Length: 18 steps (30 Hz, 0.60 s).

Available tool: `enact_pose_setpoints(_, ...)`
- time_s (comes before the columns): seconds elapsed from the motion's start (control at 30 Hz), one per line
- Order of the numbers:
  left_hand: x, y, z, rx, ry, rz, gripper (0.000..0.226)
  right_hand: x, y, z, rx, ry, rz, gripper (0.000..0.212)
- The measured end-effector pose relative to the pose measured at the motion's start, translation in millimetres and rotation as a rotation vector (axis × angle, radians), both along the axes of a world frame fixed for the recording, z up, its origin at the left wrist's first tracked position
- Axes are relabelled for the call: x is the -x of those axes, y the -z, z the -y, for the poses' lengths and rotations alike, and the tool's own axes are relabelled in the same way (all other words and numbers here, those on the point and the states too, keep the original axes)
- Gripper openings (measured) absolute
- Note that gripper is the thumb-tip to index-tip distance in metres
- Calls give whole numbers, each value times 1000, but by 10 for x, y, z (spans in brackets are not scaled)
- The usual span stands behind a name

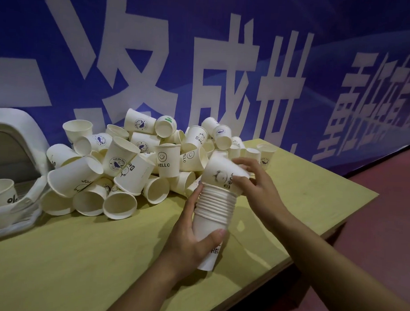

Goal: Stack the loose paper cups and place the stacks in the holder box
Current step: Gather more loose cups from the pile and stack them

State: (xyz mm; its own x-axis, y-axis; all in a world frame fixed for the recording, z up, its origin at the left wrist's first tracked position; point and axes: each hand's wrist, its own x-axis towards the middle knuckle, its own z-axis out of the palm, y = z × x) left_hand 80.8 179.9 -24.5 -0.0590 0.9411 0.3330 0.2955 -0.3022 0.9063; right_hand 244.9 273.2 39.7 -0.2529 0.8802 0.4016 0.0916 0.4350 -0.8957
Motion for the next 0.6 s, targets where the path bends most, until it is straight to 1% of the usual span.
enact_pose_setpoints(0.1,7,-16,11,32,14,-19,91,62,-29,18,19,-16,48,7)
enact_pose_setpoints(0.13,9,-15,8,33,15,-13,91,69,-42,15,20,-16,68,4)
enact_pose_setpoints(0.2,16,-8,0,26,19,6,94,68,-57,-2,28,-34,89,14)
enact_pose_setpoints(0.27,17,-3,-7,25,28,12,95,62,-77,-10,45,-82,98,15)
enact_pose_setpoints(0.3,16,-1,-8,28,29,10,95,57,-90,-16,46,-110,110,20)
enact_pose_setpoints(0.4,7,9,-10,31,24,-12,94,52,-152,-27,-1,-136,198,44)
enact_pose_setpoints(0.43,4,14,-10,28,24,-19,93,51,-160,-42,-24,-136,213,47)
enact_pose_setpoints(0.53,4,18,-6,21,23,-35,92,51,-156,-32,-55,-127,207,46)
enact_pose_setpoints(0.6,5,7,3,27,23,-33,91,52,-142,-12,-90,-117,215,52)
